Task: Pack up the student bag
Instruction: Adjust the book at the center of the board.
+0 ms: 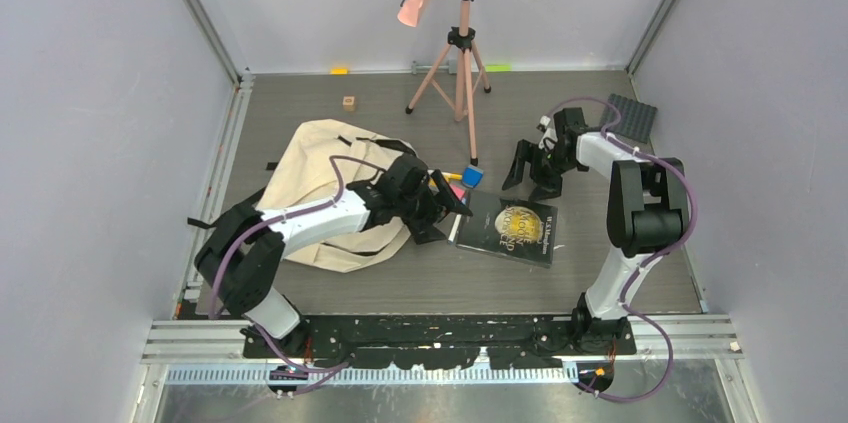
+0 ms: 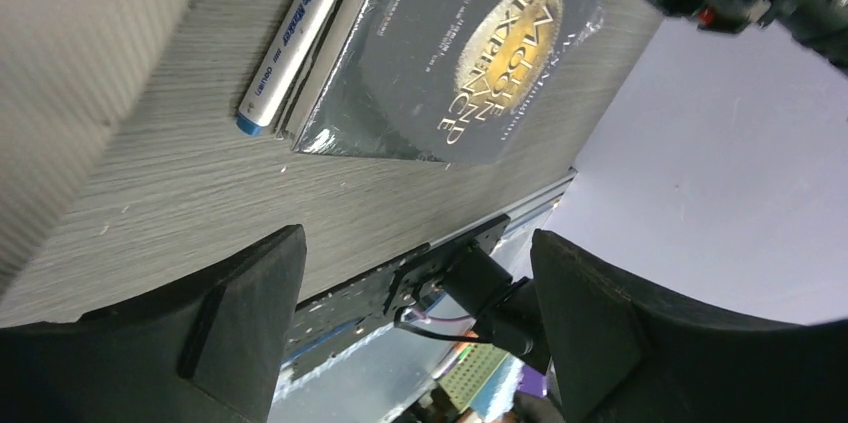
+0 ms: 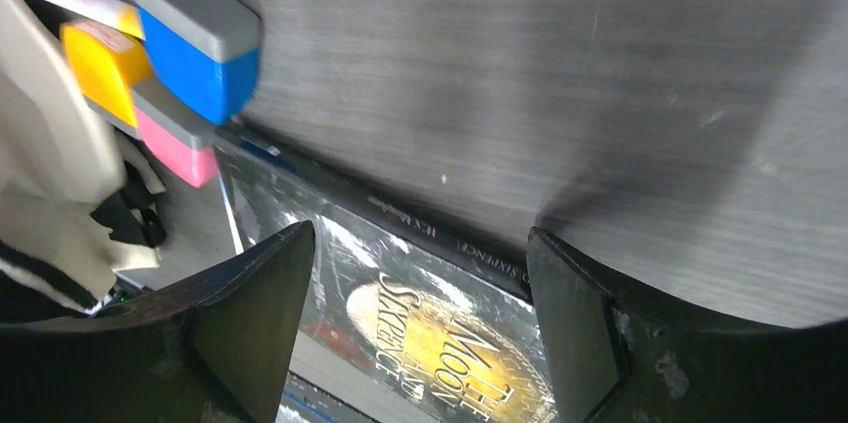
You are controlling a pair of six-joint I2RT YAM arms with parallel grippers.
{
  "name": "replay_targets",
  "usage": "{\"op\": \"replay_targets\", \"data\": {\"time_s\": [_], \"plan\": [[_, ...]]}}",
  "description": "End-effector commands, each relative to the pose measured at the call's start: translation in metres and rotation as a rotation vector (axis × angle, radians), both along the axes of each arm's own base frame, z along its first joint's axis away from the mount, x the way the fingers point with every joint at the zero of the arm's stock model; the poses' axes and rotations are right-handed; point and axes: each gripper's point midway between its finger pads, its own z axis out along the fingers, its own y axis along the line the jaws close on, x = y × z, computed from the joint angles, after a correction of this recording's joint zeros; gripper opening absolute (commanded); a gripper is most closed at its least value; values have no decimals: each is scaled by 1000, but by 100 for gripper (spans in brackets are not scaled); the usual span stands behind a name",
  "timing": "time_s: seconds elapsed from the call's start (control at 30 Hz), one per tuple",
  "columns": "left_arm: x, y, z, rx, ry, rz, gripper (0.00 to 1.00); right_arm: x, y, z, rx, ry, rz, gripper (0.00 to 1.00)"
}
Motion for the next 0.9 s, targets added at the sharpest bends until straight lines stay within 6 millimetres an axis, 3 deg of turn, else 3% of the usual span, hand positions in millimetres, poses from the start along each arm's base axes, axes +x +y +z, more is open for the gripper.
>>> {"op": "replay_targets", "data": {"time_s": [0.0, 0.2, 0.47, 0.77, 0.87], "plan": [[5, -26, 0, -65, 33, 70, 85, -21, 10, 10, 41, 2, -21, 83], [-5, -36, -33, -30, 143, 97, 86, -44, 8, 8, 27, 39, -99, 82], [-22, -23, -65, 68, 241, 140, 88, -70, 12, 7, 8, 138, -161, 81], [-16, -37, -88, 105, 232, 60, 86, -118, 10, 13, -11, 280, -262, 79], [-2, -54, -81, 95, 162, -3, 84, -137, 7, 14, -24, 316, -277, 79]]}}
